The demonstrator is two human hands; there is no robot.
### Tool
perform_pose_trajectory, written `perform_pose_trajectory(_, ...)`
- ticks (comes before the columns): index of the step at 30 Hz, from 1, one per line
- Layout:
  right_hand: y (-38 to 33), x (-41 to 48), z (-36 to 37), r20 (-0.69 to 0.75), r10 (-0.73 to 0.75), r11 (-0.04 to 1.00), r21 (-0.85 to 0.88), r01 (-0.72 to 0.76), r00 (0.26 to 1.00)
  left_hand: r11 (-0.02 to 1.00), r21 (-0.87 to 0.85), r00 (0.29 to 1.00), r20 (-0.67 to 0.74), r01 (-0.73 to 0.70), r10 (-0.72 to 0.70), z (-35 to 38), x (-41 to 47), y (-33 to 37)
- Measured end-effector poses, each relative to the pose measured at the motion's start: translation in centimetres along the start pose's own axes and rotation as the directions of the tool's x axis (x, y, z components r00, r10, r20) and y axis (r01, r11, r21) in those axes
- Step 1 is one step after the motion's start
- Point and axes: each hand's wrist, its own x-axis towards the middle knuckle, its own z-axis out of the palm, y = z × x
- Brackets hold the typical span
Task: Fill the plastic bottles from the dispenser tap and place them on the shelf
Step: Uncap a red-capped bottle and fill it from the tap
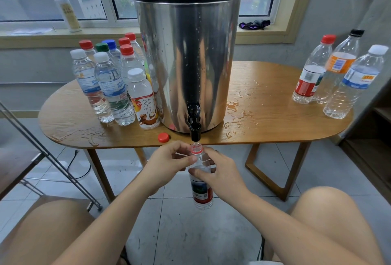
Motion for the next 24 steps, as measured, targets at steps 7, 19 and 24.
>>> perform_pose_trajectory(7, -0.05, -0.05, -0.13, 0.004, -0.006, 1.000, 0.010, 0.006, 1.000, 1.000, 0.000, 1.000, 0.000, 0.008, -0.008, 0.06, 0.07, 0.03)
perform_pose_trajectory(19, -0.10, 0.01, -0.06, -0.001, -0.006, 1.000, -0.004, 0.006, 1.000, 1.000, 0.004, 1.000, 0.000, 0.013, -0.013, -0.07, 0.03, 0.06)
perform_pose_trajectory(24, -0.09, 0.06, 0.05, -0.001, -0.006, 1.000, -0.001, 0.006, 1.000, 1.000, 0.013, 1.000, 0.000, 0.013, -0.013, -0.06, 0.06, 0.09)
